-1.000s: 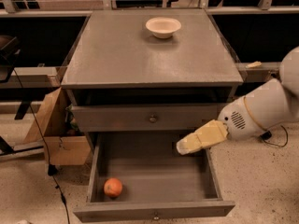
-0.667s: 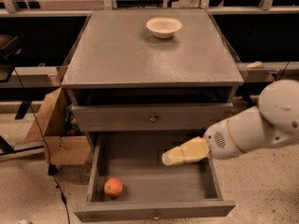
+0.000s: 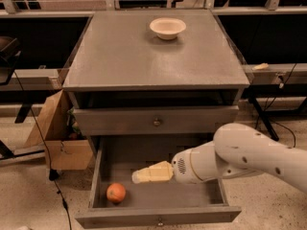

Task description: Pick orange from middle drawer and place on counter

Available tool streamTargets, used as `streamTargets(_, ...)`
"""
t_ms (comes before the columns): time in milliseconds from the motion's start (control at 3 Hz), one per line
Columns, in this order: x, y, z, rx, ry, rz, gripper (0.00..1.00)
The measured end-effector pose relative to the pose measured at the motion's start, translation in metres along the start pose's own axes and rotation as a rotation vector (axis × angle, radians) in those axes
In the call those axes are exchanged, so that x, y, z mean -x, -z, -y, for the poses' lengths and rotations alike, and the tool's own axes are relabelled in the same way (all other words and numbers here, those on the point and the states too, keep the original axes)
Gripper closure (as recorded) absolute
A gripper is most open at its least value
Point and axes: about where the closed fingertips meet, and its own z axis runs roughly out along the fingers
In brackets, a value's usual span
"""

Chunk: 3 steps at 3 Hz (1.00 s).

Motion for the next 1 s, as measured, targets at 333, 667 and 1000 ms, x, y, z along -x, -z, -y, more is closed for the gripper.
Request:
streamTargets(333,0.021,-0.044,-0.005,-0.032,-0.02,0.049,0.0)
streamTargets(667,0.041,-0.076,0.011,-0.126,-0.017,0.098,0.0)
streamTargets(1000,0.064,-0.095,-0.007,-0.12,-0.005,0.14,0.0)
